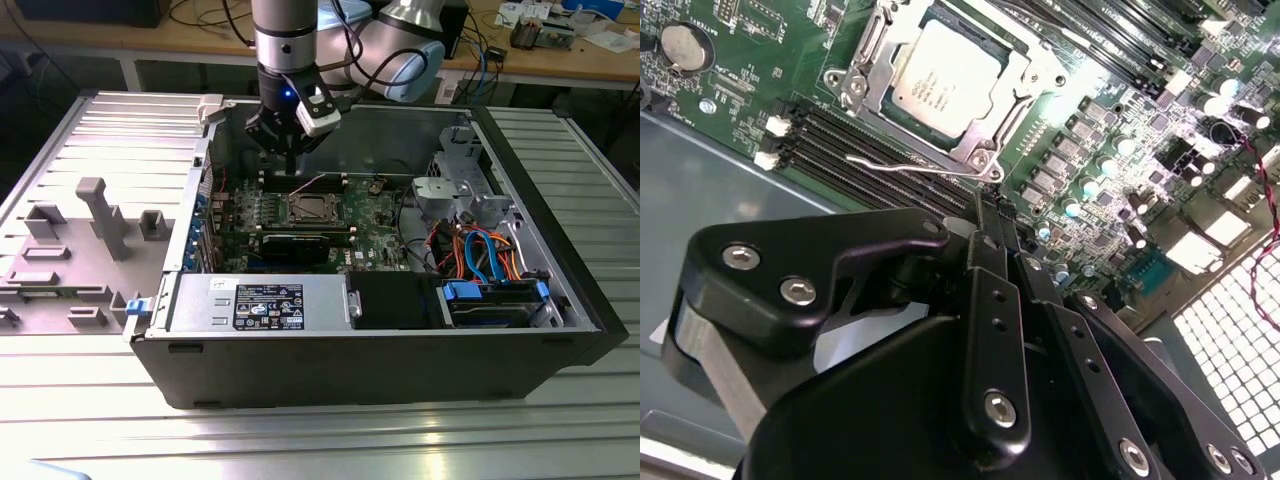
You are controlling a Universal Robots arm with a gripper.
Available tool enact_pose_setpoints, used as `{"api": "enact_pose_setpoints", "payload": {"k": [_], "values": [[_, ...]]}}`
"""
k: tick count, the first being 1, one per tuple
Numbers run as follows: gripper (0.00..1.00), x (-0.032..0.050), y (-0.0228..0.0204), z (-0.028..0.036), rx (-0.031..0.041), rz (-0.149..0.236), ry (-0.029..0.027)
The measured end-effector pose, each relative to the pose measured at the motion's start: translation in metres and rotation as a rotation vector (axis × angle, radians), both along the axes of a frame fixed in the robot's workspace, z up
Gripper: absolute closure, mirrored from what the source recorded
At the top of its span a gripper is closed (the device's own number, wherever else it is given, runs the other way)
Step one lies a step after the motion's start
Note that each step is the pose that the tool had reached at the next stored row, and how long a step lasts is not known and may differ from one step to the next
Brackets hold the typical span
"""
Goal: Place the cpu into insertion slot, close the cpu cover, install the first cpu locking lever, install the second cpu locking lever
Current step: 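Install the first cpu locking lever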
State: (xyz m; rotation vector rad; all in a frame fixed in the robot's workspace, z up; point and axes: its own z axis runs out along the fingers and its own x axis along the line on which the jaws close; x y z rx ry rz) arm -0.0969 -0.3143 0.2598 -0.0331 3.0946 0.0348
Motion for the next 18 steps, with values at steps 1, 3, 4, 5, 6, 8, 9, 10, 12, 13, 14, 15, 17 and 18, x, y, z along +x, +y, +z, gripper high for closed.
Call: {"api": "enact_pose_setpoints", "payload": {"k": [1,3,4,5,6,8,9,10,12,13,14,15,17,18], "values": [[0.89,0.0007,-0.0004,-0.0005,0.0014,0.000,-0.0002],[0.89,0.0026,-0.0013,-0.0017,0.0111,0.000,-0.0001],[0.89,0.0038,-0.0016,-0.0025,0.0153,-0.001,-0.0002],[0.89,0.0046,-0.0017,-0.0033,0.0175,-0.002,-0.0002],[0.89,0.0052,-0.0017,-0.0041,0.0183,-0.002,-0.0001],[0.89,0.0053,-0.0017,-0.0043,0.0182,-0.002,0.0001],[0.89,0.0053,-0.0017,-0.0044,0.0185,-0.002,-0.0001],[0.89,0.0053,-0.0017,-0.0044,0.0184,-0.002,-0.0001],[0.89,0.0053,-0.0017,-0.0044,0.0184,-0.002,-0.0001],[0.89,0.0053,-0.0017,-0.0044,0.0184,-0.002,-0.0001],[0.89,0.0053,-0.0017,-0.0044,0.0184,-0.002,-0.0001],[0.89,0.0053,-0.0017,-0.0044,0.0184,-0.002,-0.0001],[0.89,0.0053,-0.0017,-0.0045,0.0184,-0.002,-0.0001],[0.89,0.0056,-0.0017,-0.0048,0.0185,-0.002,-0.0001]]}}
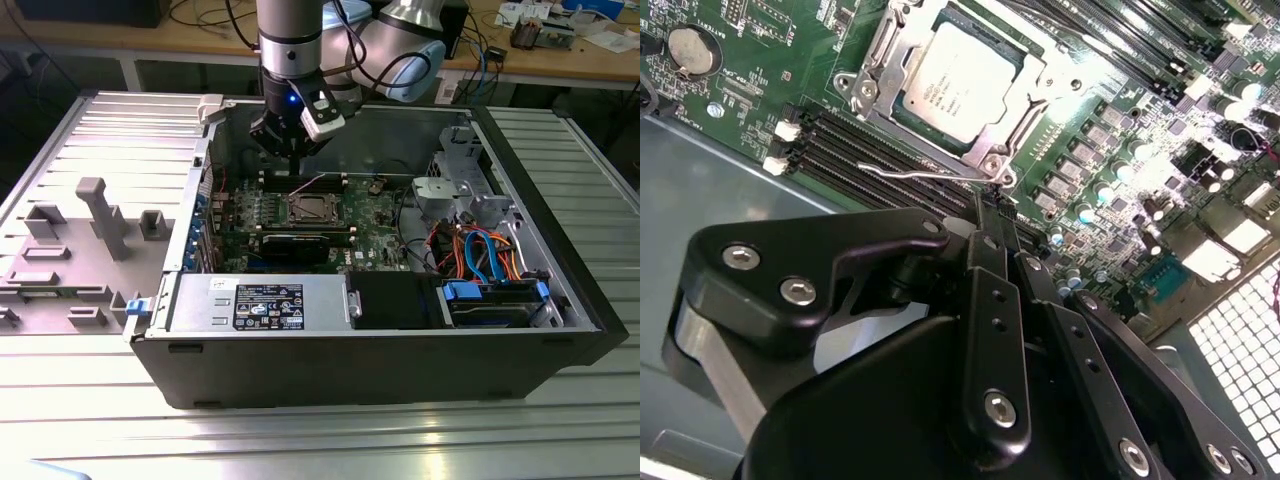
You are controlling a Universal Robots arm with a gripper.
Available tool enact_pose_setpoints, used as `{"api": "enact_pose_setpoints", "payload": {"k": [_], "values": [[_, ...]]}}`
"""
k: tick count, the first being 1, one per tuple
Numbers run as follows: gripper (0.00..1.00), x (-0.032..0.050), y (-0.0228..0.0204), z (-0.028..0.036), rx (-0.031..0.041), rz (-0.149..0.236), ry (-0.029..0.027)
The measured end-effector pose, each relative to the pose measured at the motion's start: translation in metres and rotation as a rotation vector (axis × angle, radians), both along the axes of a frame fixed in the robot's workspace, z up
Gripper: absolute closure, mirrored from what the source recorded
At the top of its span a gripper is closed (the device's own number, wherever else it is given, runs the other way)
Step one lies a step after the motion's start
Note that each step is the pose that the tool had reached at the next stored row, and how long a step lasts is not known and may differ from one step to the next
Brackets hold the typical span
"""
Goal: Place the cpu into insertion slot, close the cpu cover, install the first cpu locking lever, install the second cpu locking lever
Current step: 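Install the first cpu locking lever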
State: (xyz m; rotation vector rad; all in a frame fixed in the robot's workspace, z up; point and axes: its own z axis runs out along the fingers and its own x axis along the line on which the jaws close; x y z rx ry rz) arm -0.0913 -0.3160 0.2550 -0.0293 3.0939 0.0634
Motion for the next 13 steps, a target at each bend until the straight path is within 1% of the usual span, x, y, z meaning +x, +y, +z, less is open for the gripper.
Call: {"api": "enact_pose_setpoints", "payload": {"k": [4,9,13], "values": [[0.89,0.0020,0.0000,-0.0019,0.0000,0.000,0.0001],[0.89,0.0069,0.0011,-0.0046,0.0000,0.000,0.0000],[0.89,0.0083,0.0025,-0.0089,-0.0001,0.000,0.0000]]}}
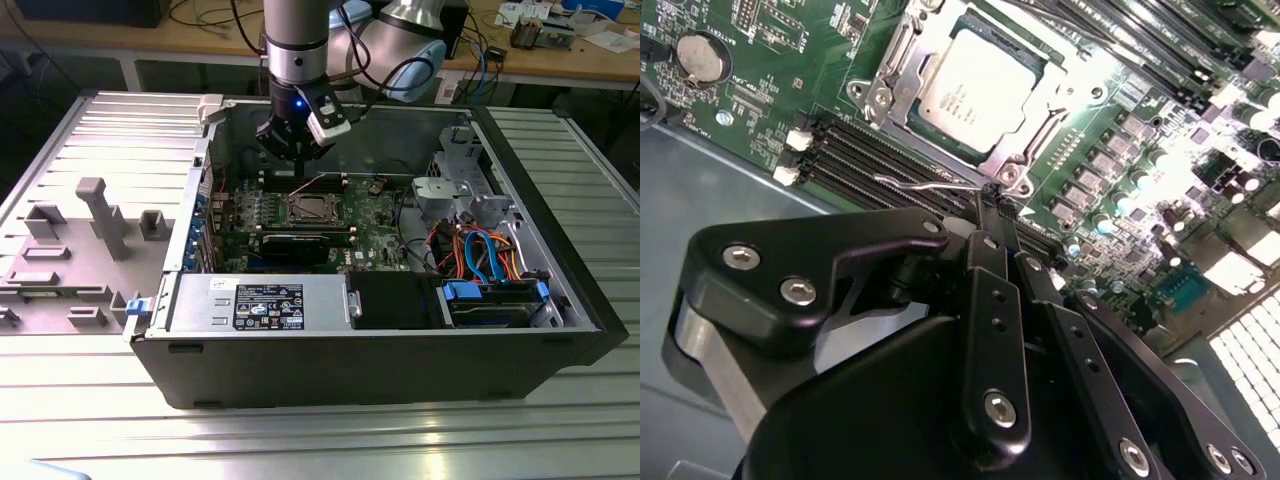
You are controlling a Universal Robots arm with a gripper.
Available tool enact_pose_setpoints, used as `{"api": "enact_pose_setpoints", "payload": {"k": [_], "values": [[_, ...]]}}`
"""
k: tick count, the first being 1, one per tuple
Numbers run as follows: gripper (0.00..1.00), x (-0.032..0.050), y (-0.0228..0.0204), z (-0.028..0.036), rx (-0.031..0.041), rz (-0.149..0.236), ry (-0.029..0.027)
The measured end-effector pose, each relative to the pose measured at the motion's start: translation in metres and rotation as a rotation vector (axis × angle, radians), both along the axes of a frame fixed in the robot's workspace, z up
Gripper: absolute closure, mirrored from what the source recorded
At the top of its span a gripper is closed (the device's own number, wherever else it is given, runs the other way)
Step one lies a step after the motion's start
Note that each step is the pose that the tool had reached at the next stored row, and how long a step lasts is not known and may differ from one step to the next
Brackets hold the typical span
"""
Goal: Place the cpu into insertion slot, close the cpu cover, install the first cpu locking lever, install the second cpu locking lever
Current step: 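Install the first cpu locking lever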
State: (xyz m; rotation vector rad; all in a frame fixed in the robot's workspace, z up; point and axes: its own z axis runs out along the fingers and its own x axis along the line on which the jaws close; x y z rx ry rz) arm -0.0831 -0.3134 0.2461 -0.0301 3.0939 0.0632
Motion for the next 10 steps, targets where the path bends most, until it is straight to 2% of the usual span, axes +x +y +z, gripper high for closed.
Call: {"api": "enact_pose_setpoints", "payload": {"k": [6,10], "values": [[0.89,0.0031,0.0006,-0.0032,0.0017,0.006,0.0001],[0.89,0.0066,0.0035,-0.0046,0.0016,0.006,0.0004]]}}
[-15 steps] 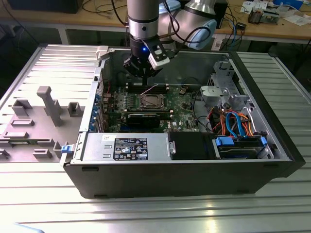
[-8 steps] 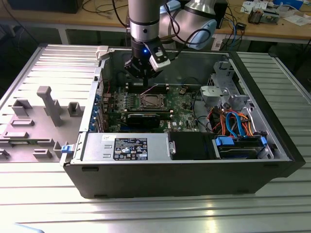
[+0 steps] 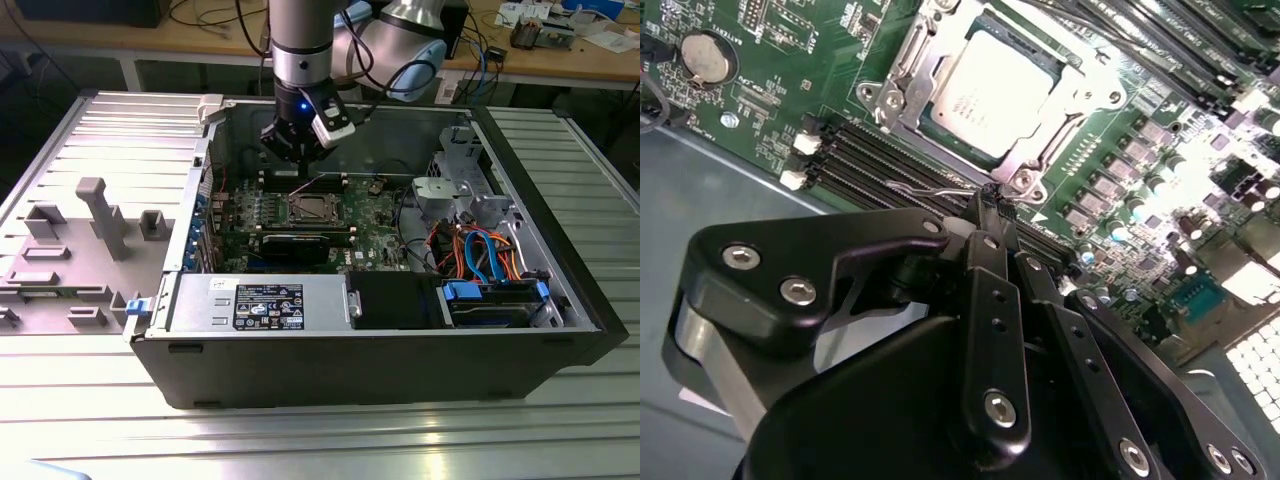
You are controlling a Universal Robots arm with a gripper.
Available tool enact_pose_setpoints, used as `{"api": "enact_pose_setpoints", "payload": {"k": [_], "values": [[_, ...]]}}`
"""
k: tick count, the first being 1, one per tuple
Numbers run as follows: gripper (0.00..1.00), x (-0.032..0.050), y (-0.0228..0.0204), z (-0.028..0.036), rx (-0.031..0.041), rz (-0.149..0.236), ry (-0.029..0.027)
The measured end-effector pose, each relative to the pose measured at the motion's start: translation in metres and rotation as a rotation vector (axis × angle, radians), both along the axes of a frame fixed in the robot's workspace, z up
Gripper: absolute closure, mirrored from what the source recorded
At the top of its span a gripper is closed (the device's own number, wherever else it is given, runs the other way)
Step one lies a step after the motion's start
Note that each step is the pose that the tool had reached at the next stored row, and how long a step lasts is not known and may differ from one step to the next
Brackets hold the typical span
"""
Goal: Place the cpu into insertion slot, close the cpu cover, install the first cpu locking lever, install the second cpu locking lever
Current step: 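Install the first cpu locking lever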
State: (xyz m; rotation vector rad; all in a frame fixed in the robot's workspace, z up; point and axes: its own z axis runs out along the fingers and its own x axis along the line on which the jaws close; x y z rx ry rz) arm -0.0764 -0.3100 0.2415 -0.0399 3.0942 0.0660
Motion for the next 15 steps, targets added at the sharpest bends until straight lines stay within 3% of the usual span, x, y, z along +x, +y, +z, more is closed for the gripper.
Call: {"api": "enact_pose_setpoints", "payload": {"k": [5,15], "values": [[0.89,0.0035,0.0028,-0.0041,-0.0002,0.019,0.0006],[0.89,0.0119,0.0074,-0.0082,-0.0001,0.019,0.0009]]}}
